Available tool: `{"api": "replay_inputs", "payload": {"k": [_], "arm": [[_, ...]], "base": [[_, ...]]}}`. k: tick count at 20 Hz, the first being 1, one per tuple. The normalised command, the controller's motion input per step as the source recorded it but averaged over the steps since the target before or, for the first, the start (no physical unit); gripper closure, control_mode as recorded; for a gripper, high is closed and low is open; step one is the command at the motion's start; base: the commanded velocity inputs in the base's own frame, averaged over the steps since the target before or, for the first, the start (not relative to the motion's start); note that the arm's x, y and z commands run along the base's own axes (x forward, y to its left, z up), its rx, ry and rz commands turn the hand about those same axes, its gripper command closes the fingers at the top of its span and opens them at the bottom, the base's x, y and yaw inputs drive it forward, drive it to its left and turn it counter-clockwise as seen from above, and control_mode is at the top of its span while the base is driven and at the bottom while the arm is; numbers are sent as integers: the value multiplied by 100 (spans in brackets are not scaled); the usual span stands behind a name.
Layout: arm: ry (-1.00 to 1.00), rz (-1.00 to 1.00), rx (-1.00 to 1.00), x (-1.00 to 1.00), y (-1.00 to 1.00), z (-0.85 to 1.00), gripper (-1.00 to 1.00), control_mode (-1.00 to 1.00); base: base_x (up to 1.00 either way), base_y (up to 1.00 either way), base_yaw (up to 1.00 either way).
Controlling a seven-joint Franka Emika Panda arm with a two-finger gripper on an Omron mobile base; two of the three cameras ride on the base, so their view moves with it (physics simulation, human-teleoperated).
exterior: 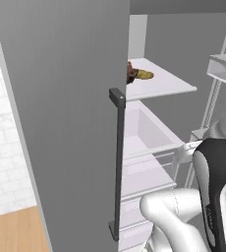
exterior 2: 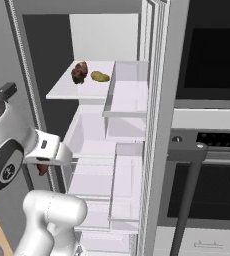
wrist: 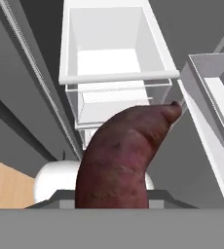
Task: Place one potato and one steak in each tupperware on the nearby counter, to pack two identical lunches.
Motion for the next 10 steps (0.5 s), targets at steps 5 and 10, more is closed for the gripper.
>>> {"api": "replay_inputs", "payload": {"k": [5, 10], "arm": [[0, 0, 0, 0, 0, 0, 100, 100], [0, 0, 0, 0, 0, 0, 100, 100]], "base": [[-100, -12, 0], [-100, 0, -9]]}}
